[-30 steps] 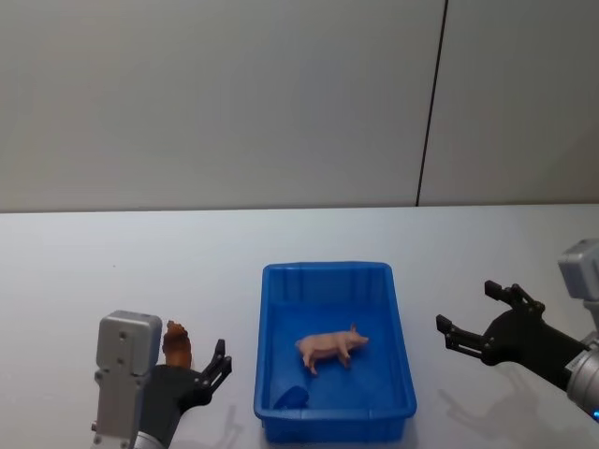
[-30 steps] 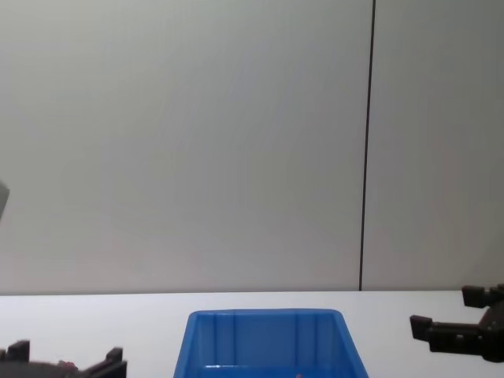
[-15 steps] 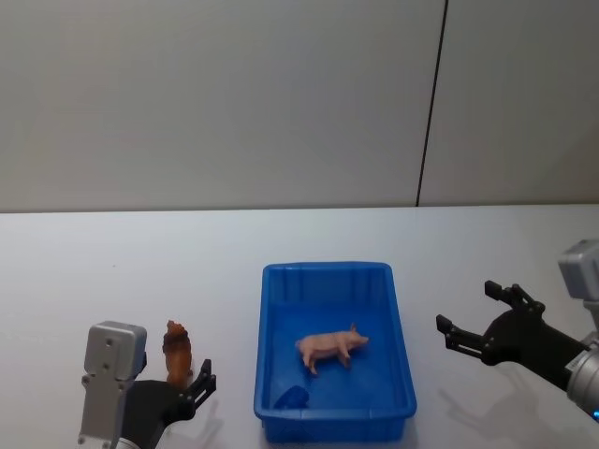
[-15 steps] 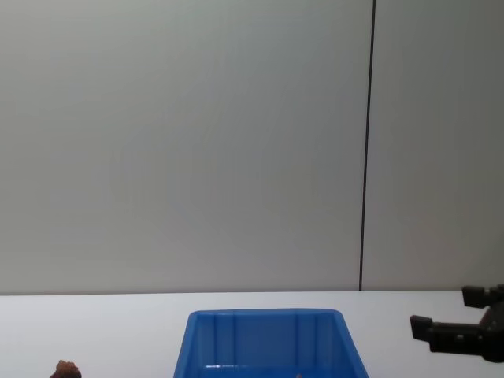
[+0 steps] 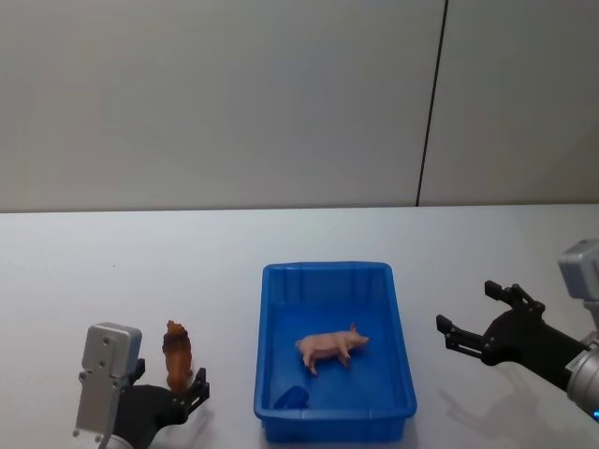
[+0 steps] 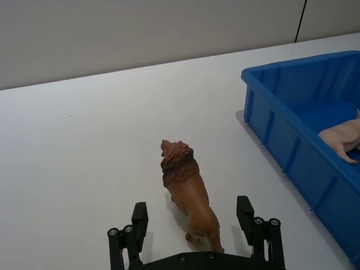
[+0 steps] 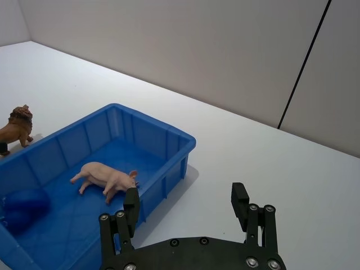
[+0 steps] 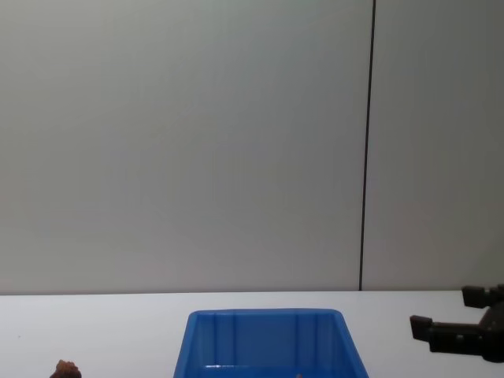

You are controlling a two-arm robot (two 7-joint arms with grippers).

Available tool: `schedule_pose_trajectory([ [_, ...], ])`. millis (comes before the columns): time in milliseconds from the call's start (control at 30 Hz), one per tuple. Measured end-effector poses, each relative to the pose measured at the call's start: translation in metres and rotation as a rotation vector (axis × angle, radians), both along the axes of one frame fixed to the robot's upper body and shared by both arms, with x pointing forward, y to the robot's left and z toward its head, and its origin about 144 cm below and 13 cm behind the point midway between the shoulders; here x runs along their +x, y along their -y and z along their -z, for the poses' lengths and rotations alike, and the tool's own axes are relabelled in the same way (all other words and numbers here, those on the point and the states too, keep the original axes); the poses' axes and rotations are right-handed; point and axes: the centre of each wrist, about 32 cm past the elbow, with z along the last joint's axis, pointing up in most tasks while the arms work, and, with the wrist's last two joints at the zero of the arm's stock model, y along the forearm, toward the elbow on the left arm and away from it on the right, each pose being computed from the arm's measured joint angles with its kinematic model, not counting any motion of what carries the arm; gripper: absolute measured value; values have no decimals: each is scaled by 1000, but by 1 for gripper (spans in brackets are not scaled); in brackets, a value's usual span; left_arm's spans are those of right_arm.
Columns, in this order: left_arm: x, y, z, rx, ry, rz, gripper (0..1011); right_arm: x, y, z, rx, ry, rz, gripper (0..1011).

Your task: Pick up the two dolls from the table and place them into the box.

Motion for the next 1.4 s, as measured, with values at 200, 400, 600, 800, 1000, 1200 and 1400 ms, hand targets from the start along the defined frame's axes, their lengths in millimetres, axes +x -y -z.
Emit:
schedule_pose_trajectory([
  [200,8,-6,4,8,-14,14,927,0,0,0,0,0,0,1001],
  [400,16,-10,5,24,-25,28,760,0,0,0,0,0,0,1001],
  [600,21,-13,6,41,-35,40,564,0,0,0,0,0,0,1001],
  [800,25,-16,6,53,-35,54,391,0,0,0,0,0,0,1001],
  [1000,28,-16,2,69,-11,75,361,0,0,0,0,0,0,1001],
  [1200,32,-13,-8,88,36,110,361,0,0,0,0,0,0,1001],
  [1400,39,-7,-24,114,107,168,361,0,0,0,0,0,0,1001],
])
